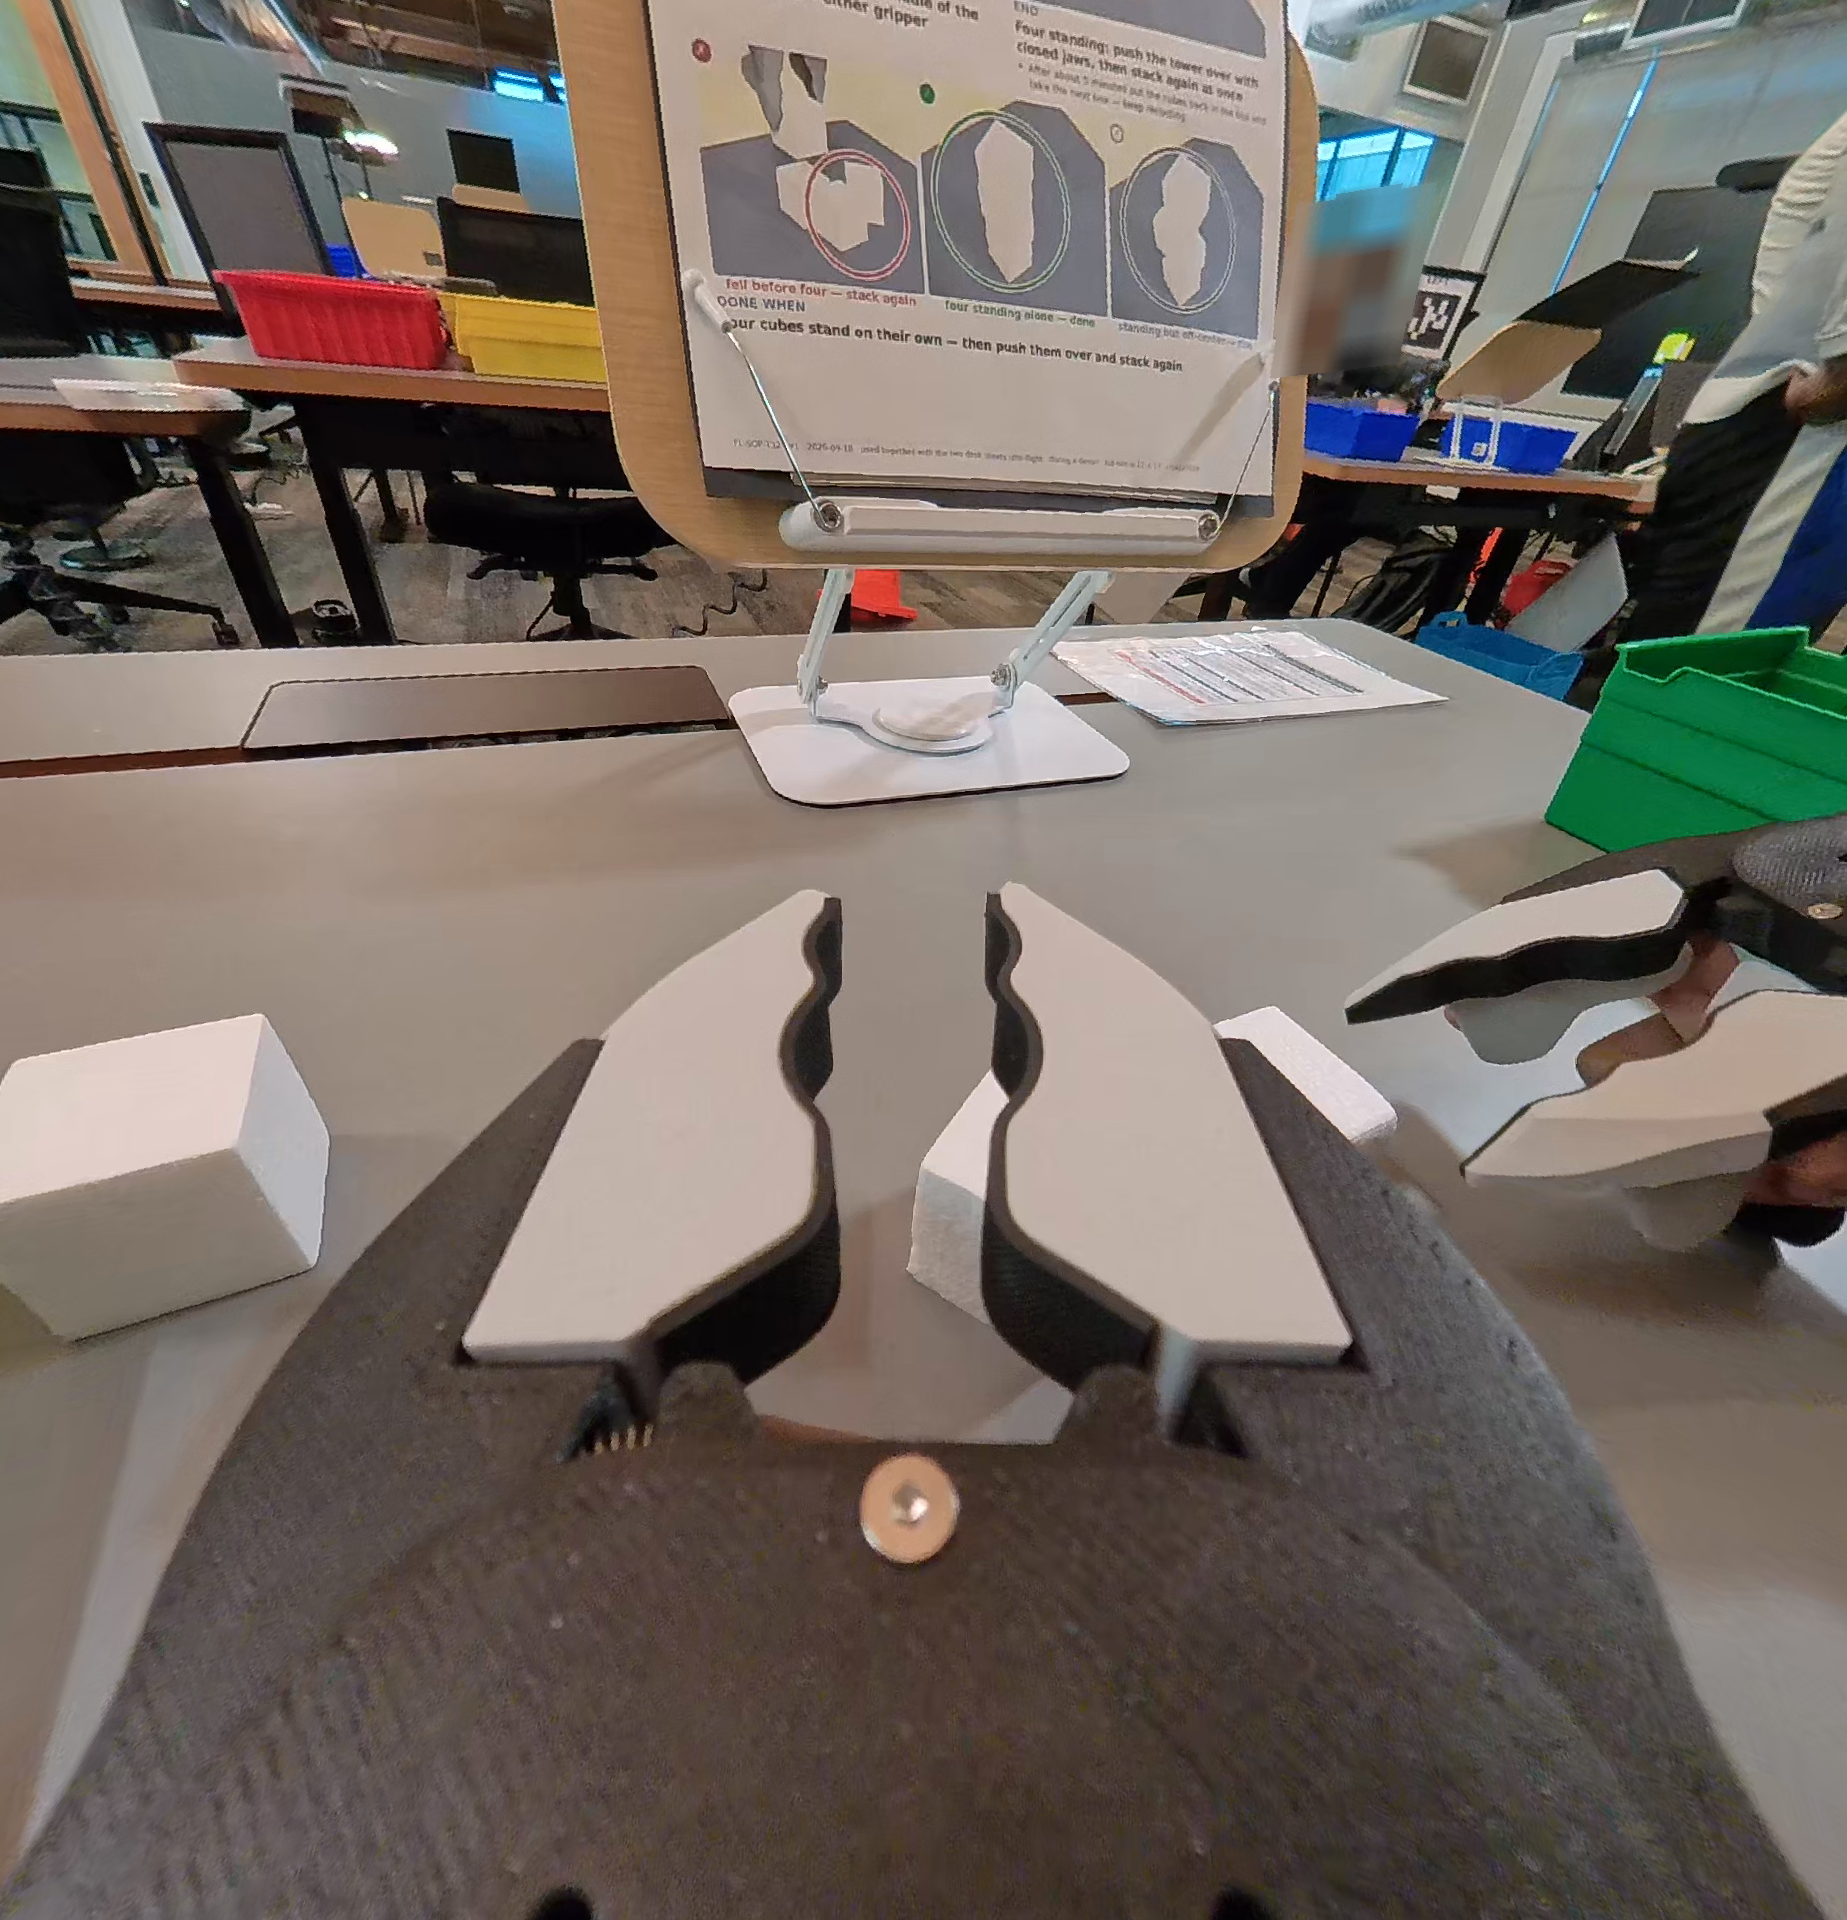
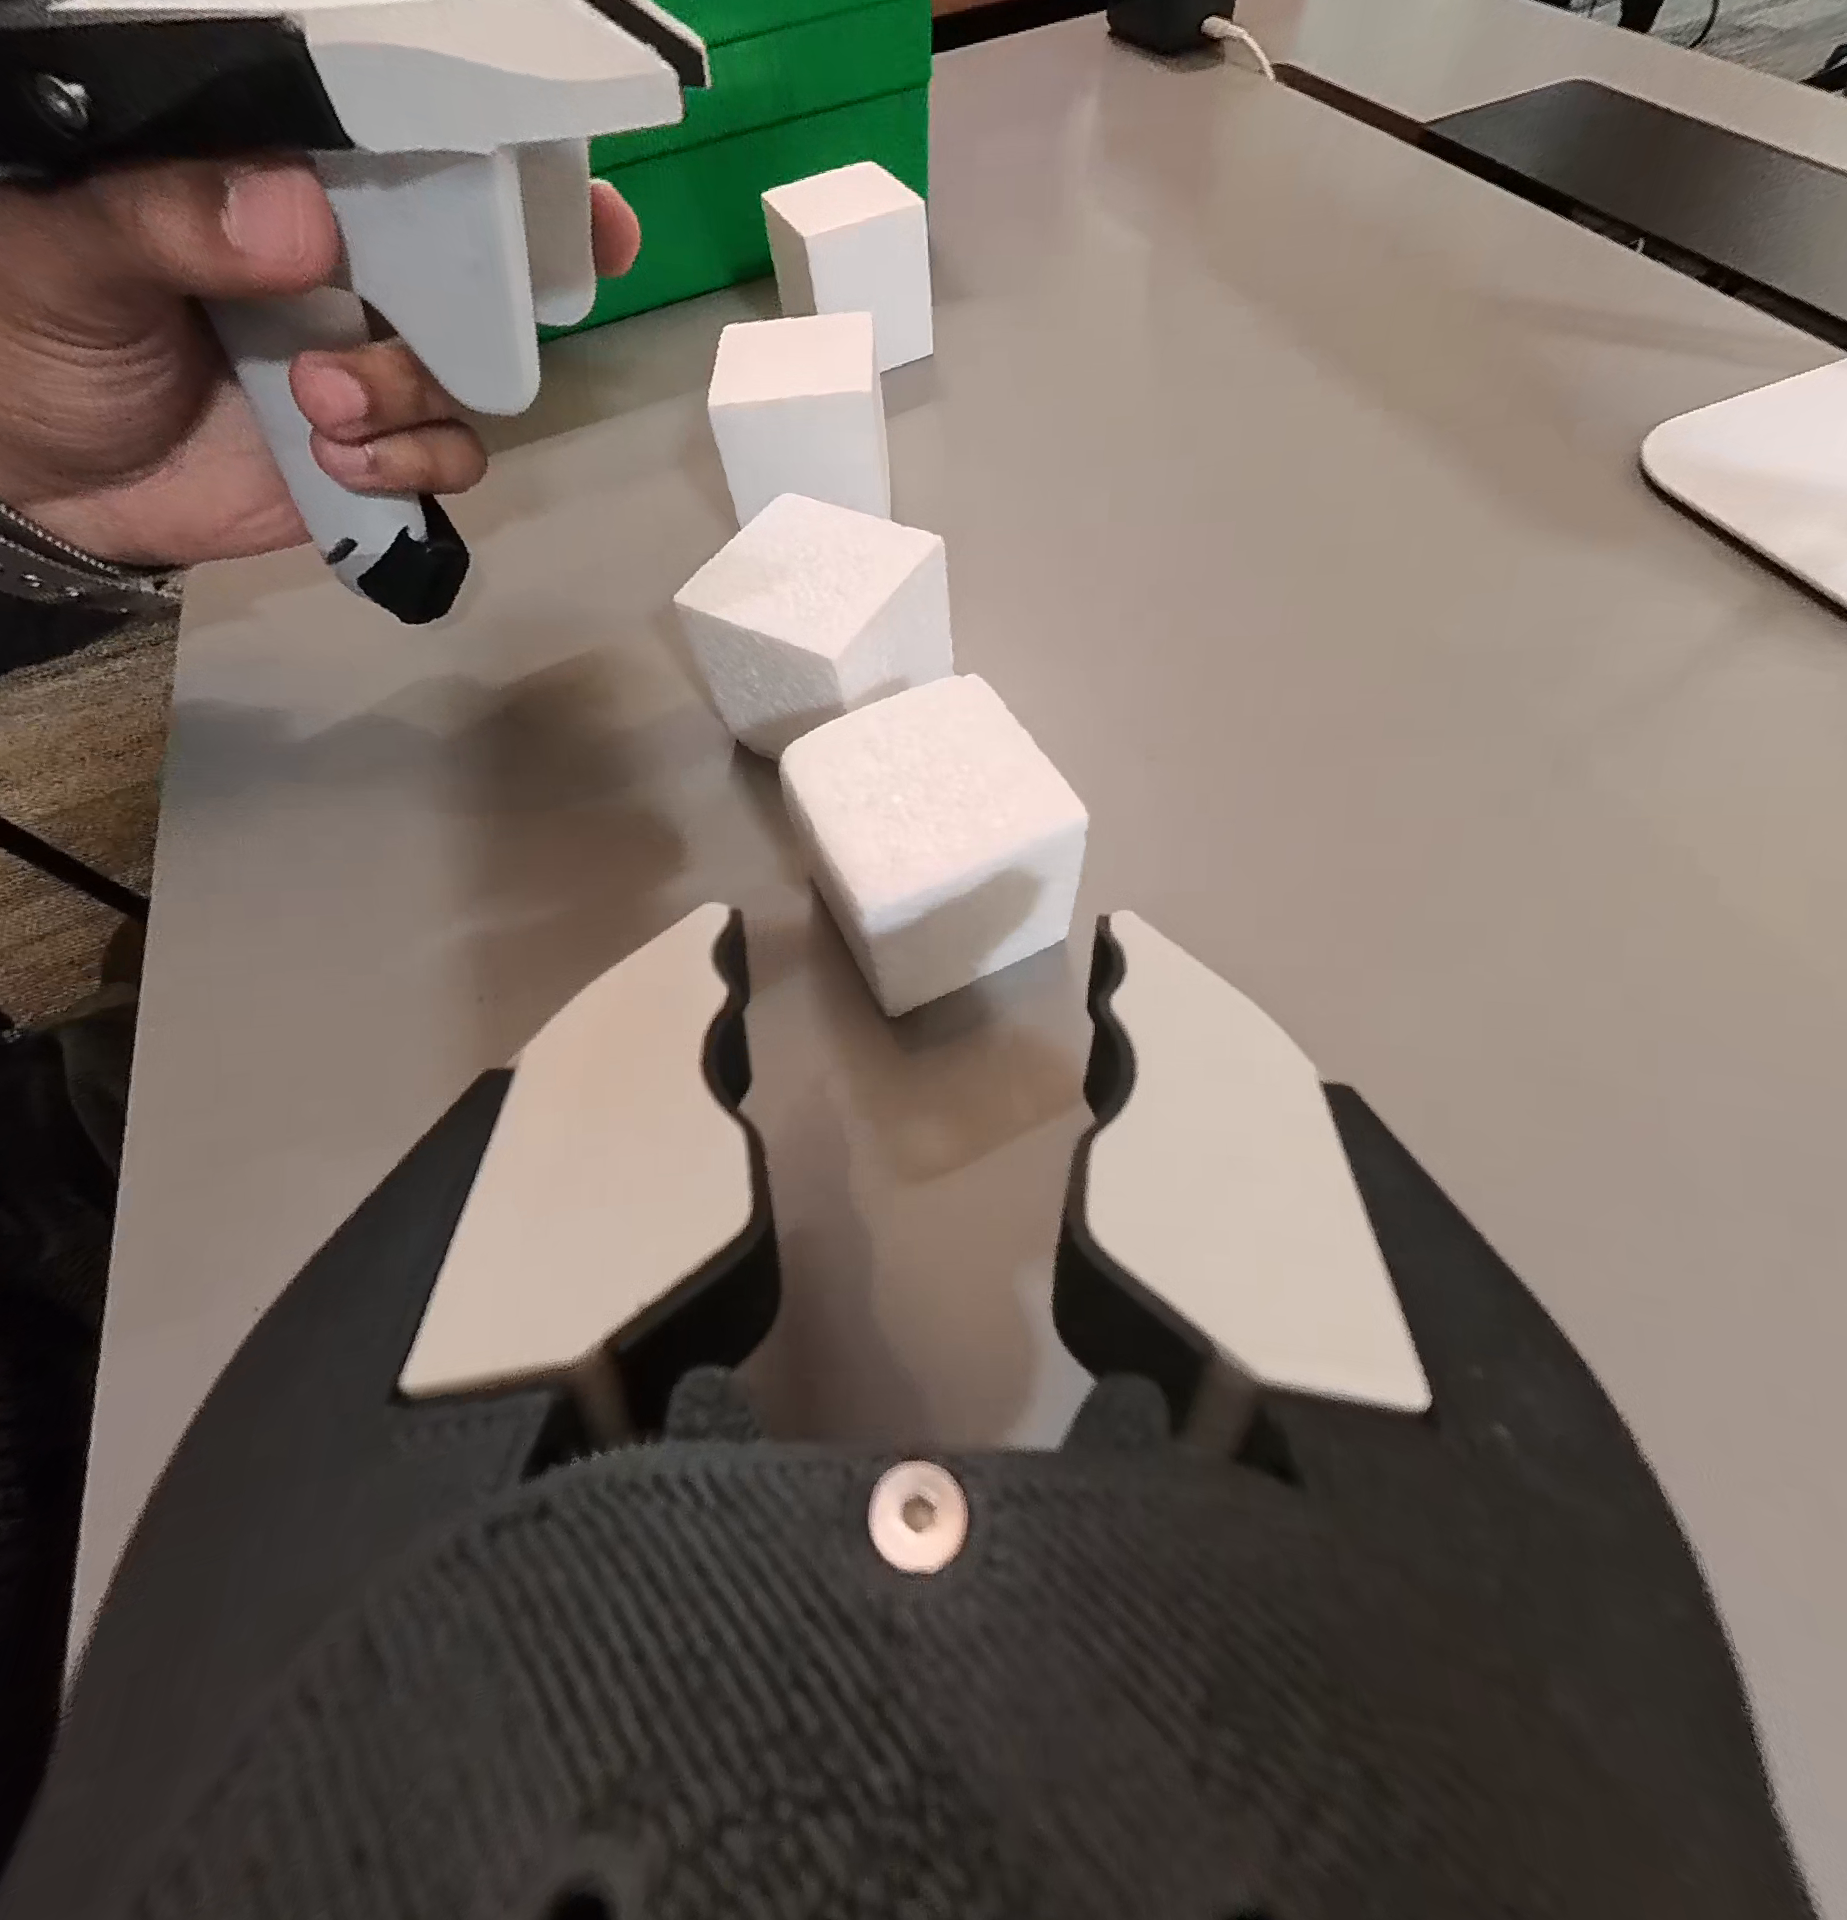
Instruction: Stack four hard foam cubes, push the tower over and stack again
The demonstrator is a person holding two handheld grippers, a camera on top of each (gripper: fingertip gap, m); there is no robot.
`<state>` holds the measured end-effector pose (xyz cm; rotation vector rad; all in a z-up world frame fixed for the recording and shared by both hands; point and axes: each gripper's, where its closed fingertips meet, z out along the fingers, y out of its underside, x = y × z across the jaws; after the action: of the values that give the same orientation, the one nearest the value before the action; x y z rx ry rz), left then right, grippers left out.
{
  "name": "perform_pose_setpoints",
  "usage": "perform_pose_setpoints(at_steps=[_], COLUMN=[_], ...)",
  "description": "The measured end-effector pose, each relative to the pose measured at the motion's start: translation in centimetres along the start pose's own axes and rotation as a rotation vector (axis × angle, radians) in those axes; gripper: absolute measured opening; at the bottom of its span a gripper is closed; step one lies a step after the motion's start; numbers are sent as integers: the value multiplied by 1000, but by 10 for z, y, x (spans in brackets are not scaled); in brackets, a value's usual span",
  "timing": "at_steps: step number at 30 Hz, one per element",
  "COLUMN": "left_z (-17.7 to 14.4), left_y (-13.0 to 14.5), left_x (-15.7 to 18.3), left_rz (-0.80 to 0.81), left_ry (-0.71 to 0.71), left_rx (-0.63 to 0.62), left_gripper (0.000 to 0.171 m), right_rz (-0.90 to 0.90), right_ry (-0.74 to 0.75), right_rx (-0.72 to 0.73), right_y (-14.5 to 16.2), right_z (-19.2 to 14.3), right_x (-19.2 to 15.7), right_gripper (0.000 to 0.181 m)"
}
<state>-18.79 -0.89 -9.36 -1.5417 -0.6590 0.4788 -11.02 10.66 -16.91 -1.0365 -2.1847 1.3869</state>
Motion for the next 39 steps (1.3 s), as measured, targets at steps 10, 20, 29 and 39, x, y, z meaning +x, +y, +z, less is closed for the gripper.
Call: perform_pose_setpoints(at_steps=[10, 20, 29, 39], left_z=[2, 3, 2, 2], left_y=[3, 6, 6, 6], left_x=[0, 0, 1, 0], left_rz=[-27, -30, -18, -23], left_ry=[13, 15, 13, 11], left_rx=[-14, -30, -35, -33], left_gripper=[28, 29, 29, 29], right_rz=[-54, -84, -144, -139], right_ry=[-5, -64, -27, -6], right_rx=[-59, -72, -71, -62], right_y=[2, -1, 2, 4], right_z=[13, 23, 17, 8], right_x=[5, 3, 1, 4], right_gripper=[66, 56, 52, 52])
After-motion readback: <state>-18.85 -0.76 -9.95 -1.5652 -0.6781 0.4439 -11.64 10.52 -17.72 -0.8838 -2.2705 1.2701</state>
